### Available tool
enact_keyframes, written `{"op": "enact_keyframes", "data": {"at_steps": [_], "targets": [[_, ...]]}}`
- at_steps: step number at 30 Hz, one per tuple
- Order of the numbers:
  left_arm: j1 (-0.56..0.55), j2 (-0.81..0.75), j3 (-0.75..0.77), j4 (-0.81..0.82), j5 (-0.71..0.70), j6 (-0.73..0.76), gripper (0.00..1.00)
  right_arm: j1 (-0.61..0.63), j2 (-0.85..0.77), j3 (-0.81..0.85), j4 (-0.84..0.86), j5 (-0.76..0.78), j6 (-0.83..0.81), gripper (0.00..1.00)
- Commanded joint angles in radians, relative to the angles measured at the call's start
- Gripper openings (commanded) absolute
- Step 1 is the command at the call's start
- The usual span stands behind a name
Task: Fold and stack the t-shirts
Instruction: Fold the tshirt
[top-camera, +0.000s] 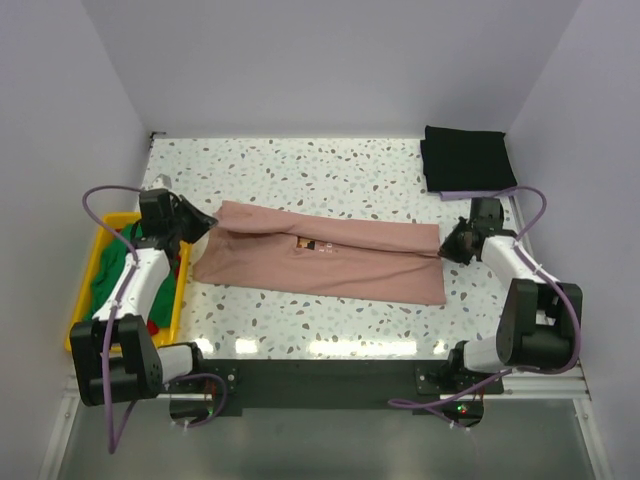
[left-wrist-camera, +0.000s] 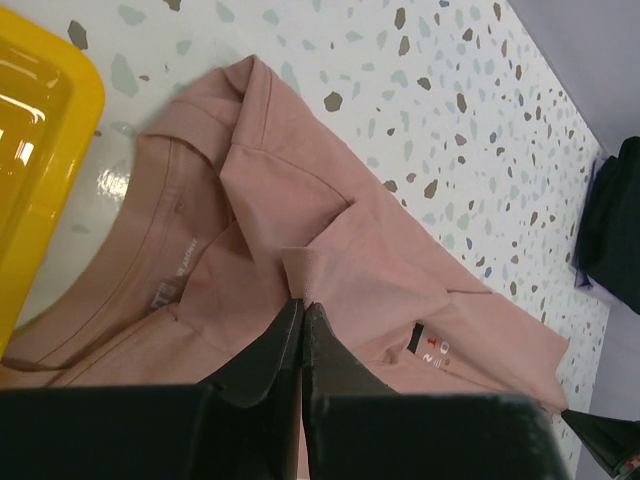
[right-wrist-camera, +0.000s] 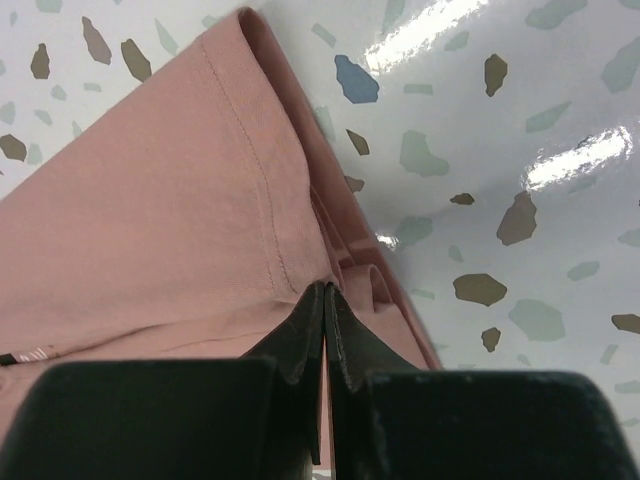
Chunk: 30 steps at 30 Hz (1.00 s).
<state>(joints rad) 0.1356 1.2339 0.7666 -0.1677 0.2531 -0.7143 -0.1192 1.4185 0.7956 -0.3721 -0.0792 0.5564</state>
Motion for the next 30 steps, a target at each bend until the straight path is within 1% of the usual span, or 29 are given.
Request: {"op": "enact_keyframes", "data": {"at_steps": [1, 10, 17, 30], "targets": [[0.009, -0.040, -0.032, -0.001, -0.011, 0.015, 0.00, -0.005, -0.047, -0.021, 0.038, -0.008, -0.007, 0.00], [0.010, -0.082, -0.098, -0.018, -0.043, 0.003, 0.00, -0.004, -0.078, -0.065, 0.041, 0.010, -0.012, 0.00], [0.010, -0.128, -0.164, -0.024, -0.064, -0.010, 0.00, -0.005, -0.069, -0.091, 0.056, 0.001, -0.006, 0.00], [0.007, -0.143, -0.289, 0.008, -0.025, -0.054, 0.00, -0.005, -0.049, -0.113, 0.085, -0.013, 0.000, 0.00]]}}
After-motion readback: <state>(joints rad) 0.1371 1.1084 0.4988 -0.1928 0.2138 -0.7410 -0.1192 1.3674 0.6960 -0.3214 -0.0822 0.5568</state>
